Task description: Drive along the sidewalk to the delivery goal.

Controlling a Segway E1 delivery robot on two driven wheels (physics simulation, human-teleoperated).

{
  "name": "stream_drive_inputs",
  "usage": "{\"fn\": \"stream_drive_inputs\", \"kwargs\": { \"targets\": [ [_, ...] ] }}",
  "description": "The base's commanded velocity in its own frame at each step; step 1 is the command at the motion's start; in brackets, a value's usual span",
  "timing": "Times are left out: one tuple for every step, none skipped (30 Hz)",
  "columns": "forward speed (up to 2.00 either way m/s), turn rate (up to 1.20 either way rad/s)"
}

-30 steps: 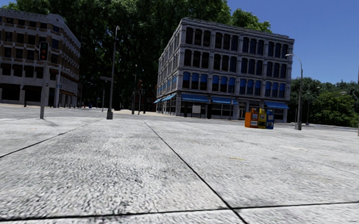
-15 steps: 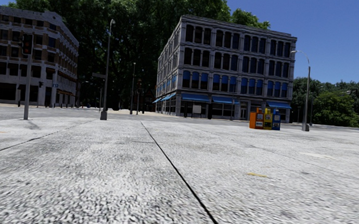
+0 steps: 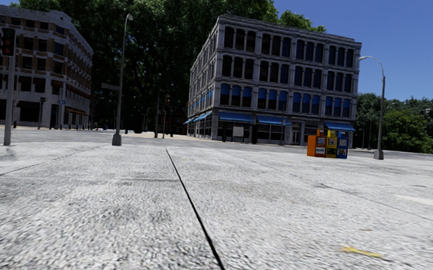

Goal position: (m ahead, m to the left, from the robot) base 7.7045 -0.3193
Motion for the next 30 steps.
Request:
{"fn": "stream_drive_inputs", "kwargs": {
  "targets": [
    [1.94,0.0],
    [1.94,0.0],
    [1.94,0.0],
    [1.94,0.0],
    [1.94,0.0],
    [1.94,0.0],
    [1.94,0.0],
    [1.94,0.0],
    [1.94,0.0],
    [1.94,0.0],
    [1.94,0.0],
    [1.94,0.0],
    [1.94,0.0],
    [1.94,0.0],
    [1.94,0.0],
    [1.94,0.0],
    [1.94,0.0],
    [1.94,0.0],
    [1.94,-0.03],
    [1.94,-0.15],
    [1.94,-0.22],
    [1.94,-0.22],
    [1.94,-0.26],
    [1.94,-0.27],
    [1.94,-0.27],
    [1.94,-0.27],
    [1.94,-0.27],
    [1.94,-0.27],
    [1.94,-0.27],
    [1.94,-0.27]
  ]
}}
